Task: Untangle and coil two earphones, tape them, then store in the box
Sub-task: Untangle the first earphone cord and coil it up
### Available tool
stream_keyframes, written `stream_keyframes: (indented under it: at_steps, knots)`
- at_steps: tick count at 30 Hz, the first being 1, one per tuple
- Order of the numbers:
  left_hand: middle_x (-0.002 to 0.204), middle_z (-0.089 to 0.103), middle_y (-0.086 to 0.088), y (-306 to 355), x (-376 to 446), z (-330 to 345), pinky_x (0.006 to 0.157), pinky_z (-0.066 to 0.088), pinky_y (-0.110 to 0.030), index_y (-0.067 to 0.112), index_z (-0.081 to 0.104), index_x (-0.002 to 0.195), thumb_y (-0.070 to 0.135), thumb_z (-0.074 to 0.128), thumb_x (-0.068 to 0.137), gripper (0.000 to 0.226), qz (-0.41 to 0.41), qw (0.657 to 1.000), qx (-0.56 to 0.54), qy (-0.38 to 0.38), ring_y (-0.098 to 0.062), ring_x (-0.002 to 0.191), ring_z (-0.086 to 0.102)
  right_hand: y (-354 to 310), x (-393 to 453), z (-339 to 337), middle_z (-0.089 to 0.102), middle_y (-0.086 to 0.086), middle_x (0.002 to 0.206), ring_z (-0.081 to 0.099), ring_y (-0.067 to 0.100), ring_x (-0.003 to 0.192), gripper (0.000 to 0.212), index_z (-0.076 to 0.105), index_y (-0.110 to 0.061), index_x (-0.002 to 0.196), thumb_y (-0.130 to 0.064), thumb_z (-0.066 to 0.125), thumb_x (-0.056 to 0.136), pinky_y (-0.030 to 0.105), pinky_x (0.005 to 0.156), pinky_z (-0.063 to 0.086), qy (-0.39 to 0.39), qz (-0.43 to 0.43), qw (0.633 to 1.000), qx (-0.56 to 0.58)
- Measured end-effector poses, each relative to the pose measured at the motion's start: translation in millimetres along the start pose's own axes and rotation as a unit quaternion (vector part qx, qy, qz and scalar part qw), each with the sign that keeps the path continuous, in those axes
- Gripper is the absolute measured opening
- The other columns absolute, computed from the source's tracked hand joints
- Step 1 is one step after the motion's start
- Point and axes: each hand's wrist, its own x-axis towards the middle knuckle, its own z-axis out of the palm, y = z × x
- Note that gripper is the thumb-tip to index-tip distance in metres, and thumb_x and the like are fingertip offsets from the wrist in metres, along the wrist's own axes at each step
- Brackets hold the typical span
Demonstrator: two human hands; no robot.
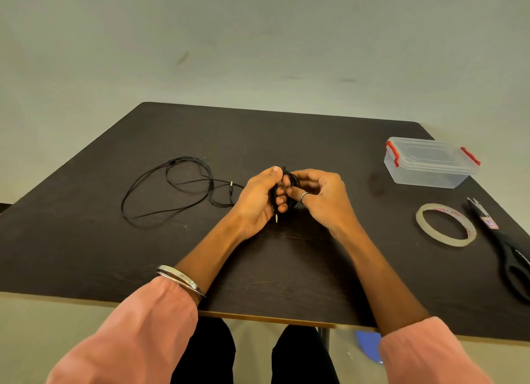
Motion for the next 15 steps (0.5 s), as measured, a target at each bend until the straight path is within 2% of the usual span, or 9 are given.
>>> stream_keyframes:
  at_steps: [4,6,8,10,12,15]
  knots:
    - [0.061,0.040,0.000,0,0,1,0.049,0.039,-0.024,0.010,0.052,0.075,0.022,0.036,0.103,0.035,0.011,1.000,0.001,0.005,-0.011,0.053,0.038,-2,-2,2,0.072,-0.010,0.088,0.066,0.003,0.085,0.021,0.073,-0.020,0.095,-0.008,0.075,0.078,0.014,0.075,0.049,0.072,-0.042,0.994,-0.071]
    - [0.062,0.040,-0.002,0,-1,2,0.050,0.041,-0.025,0.009,0.051,0.073,0.020,0.035,0.103,0.035,0.010,1.000,-0.017,0.003,-0.013,0.055,0.039,-1,-3,6,0.068,-0.009,0.094,0.061,0.007,0.090,0.022,0.072,-0.020,0.095,-0.009,0.074,0.076,0.015,0.077,0.046,0.117,-0.074,0.981,-0.135]
    - [0.064,0.041,-0.002,0,-1,2,0.052,0.042,-0.026,0.009,0.049,0.072,0.019,0.034,0.103,0.036,0.012,0.999,-0.035,-0.003,-0.014,0.055,0.041,0,-5,13,0.063,-0.003,0.099,0.059,0.012,0.093,0.026,0.068,-0.016,0.099,-0.007,0.072,0.074,0.023,0.080,0.048,0.150,-0.097,0.972,-0.155]
    - [0.064,0.042,-0.002,-1,-1,2,0.052,0.042,-0.026,0.009,0.048,0.072,0.020,0.034,0.103,0.036,0.022,0.999,-0.042,-0.003,-0.014,0.055,0.042,-1,-7,20,0.060,0.001,0.101,0.058,0.011,0.089,0.032,0.062,-0.013,0.105,-0.008,0.071,0.075,0.025,0.075,0.050,0.171,-0.096,0.970,-0.145]
    - [0.062,0.042,-0.002,0,0,0,0.051,0.040,-0.025,0.009,0.048,0.071,0.020,0.034,0.103,0.037,0.038,0.998,-0.041,0.001,-0.014,0.054,0.041,-4,-8,20,0.062,0.000,0.095,0.060,0.007,0.081,0.029,0.061,-0.014,0.105,-0.012,0.072,0.079,0.021,0.068,0.051,0.161,-0.070,0.979,-0.100]
    - [0.056,0.036,0.002,3,1,-7,0.045,0.032,-0.022,0.010,0.047,0.070,0.020,0.034,0.103,0.036,0.045,0.997,-0.070,-0.007,-0.010,0.048,0.033,-8,-5,12,0.066,-0.005,0.099,0.062,0.004,0.088,0.026,0.064,-0.019,0.107,-0.026,0.073,0.083,0.018,0.077,0.051,0.090,-0.005,0.996,0.025]
